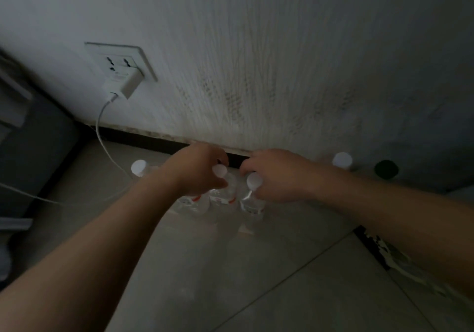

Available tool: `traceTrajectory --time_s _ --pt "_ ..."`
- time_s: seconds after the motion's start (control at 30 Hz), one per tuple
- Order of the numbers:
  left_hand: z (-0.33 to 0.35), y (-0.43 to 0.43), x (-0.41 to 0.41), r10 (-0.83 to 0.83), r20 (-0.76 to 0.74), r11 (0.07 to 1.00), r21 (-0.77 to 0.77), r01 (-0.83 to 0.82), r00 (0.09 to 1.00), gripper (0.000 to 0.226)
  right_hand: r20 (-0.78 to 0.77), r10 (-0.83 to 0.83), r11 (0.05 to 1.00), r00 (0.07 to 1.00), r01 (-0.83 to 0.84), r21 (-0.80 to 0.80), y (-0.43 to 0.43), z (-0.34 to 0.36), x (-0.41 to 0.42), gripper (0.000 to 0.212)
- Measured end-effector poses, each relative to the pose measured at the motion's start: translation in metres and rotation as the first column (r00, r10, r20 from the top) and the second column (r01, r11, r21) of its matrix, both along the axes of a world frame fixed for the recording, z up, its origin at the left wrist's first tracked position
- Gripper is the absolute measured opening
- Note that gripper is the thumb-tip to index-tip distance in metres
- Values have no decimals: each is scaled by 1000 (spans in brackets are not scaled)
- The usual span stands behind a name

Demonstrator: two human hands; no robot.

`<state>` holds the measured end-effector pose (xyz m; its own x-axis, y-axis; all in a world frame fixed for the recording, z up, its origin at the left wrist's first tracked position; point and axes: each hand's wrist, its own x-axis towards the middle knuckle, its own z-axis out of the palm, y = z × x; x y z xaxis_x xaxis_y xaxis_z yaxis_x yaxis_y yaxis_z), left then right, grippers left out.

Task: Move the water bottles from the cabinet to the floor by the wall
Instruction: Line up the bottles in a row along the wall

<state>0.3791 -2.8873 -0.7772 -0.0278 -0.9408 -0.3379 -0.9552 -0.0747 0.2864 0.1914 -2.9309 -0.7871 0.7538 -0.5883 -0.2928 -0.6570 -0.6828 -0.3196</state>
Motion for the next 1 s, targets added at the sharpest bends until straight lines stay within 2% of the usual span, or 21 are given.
traceTrajectory --time_s 0.2,0.43,0.6,0.73,0.9,1.0 --pt "-8 -6 -5 -13 -34 1000 24 14 999 27 -11 8 1000 1000 -8 21 -5 -5 -1 33" --pt "-4 -15 -5 -238 77 970 73 233 968 30 -7 14 998 1000 -13 57 -4 -1 6 17" --pt "-5 -17 -10 -267 42 961 82 263 963 29 1 -3 999 1000 3 46 -1 1 13 20" --pt "-2 -16 -15 -275 48 959 88 270 960 28 39 -52 997 998 50 51 2 0 10 15" --pt "1 -18 -10 -346 80 935 109 337 935 22 71 -162 986 984 159 53 2 4 2 19" --pt "3 -22 -6 -343 88 939 44 340 935 24 110 -242 969 964 235 71 3 7 -5 18"
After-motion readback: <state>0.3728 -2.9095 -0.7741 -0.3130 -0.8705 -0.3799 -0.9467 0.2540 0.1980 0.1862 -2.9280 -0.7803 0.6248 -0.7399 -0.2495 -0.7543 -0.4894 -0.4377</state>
